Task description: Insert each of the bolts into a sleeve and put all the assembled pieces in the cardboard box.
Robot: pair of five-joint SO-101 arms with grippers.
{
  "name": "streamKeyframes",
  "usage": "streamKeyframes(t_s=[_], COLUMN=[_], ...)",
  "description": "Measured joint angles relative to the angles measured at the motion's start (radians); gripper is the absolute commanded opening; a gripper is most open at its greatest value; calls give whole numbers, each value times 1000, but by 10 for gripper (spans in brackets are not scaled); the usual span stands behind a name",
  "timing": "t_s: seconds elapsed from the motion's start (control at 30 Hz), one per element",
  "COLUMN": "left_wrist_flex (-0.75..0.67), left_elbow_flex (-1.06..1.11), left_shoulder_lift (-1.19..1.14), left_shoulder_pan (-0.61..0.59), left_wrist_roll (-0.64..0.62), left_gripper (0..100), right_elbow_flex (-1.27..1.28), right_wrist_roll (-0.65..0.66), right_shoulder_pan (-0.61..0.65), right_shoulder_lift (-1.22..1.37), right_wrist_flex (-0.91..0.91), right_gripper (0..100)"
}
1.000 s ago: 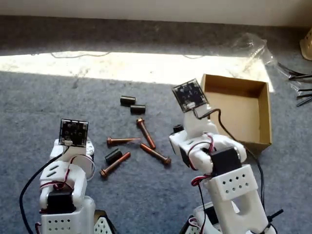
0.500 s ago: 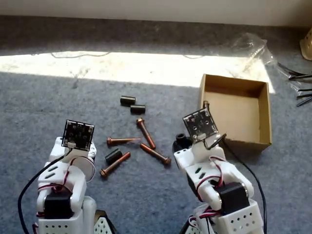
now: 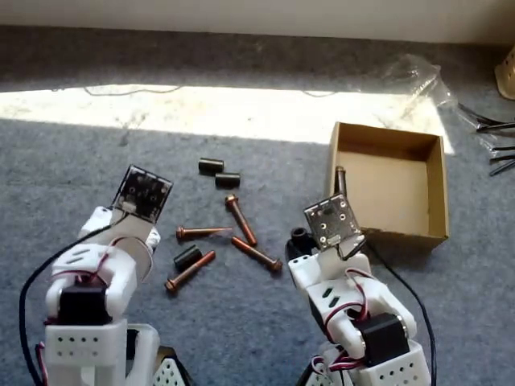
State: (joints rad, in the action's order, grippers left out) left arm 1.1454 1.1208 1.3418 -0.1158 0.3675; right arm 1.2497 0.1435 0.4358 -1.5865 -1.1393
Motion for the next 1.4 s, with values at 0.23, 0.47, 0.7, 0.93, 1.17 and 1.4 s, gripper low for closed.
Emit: streamKeyframes(t_s=[0.23,0.47,0.7,0.93,1.17,1.4], left_wrist_flex=[256,399,405,405,350,299], left_elbow_flex=[-336,-451,-453,-453,-453,-460], left_shoulder_lift=[-511,-865,-1023,-1162,-1217,-1218], left_shoulder_pan=[58,221,298,350,354,354], left_wrist_roll=[109,117,121,123,123,123], left_gripper=[7,7,8,24,75,77], right_elbow_flex=[0,0,0,0,0,0], right_wrist_roll=[0,0,0,0,0,0], right_shoulder_pan=[0,0,-69,-69,-72,-74], right_shoulder_lift=[-2,-2,-2,-2,-2,-2], right_wrist_flex=[0,0,0,0,0,0], right_gripper=[4,4,4,4,4,4])
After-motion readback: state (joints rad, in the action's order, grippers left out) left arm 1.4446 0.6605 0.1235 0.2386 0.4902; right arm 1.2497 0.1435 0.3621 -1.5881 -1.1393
